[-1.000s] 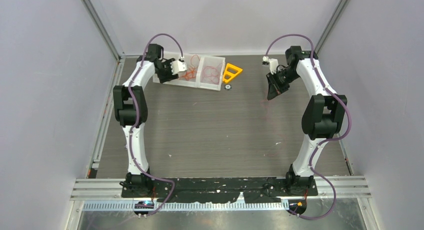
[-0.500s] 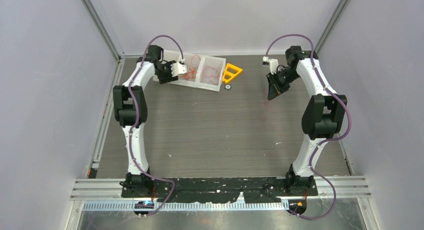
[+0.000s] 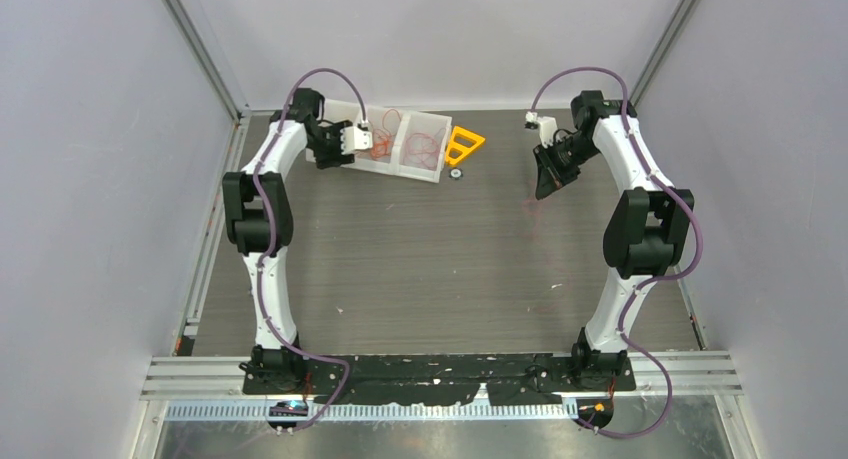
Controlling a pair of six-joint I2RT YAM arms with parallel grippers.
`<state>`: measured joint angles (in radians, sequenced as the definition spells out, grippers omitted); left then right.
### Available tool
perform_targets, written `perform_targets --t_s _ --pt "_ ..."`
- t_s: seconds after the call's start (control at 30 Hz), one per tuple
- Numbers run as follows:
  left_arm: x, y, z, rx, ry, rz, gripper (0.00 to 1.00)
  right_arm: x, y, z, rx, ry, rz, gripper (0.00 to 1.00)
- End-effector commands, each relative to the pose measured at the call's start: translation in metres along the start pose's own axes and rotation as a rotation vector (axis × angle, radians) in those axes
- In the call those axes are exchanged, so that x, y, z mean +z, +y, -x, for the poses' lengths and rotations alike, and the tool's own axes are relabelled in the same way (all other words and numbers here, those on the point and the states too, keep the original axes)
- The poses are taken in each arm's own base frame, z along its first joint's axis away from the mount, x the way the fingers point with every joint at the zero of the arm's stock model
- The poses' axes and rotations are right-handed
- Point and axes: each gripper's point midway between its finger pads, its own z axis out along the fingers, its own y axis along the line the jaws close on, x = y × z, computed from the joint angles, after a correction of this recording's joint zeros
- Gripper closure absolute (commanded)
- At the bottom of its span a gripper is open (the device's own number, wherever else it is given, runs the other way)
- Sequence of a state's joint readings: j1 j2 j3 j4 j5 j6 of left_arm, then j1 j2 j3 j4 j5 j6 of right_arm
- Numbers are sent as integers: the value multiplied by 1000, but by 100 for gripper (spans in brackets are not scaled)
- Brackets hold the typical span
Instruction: Untangle the cables
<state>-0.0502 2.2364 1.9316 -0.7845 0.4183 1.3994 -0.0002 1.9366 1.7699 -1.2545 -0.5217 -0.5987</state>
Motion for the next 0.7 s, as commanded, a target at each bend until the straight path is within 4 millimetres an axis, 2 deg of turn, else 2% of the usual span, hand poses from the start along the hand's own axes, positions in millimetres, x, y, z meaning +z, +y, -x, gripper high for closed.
perform_targets --t_s 0.0,0.13,0.23,0.43,0.67 --pt "-11 30 2 28 8 83 45 -11 1 11 -21 -27 -16 95" --pt "-5 40 -3 19 21 114 53 -10 1 9 -18 -21 -14 95" --pt "-3 40 -5 14 28 106 54 -9 0 9 -18 -19 -14 95" --pt "-4 28 1 7 -8 70 40 -9 -2 10 -21 -10 -15 95" --pt "-1 21 2 12 -16 43 38 -8 -4 12 -22 -9 -11 95"
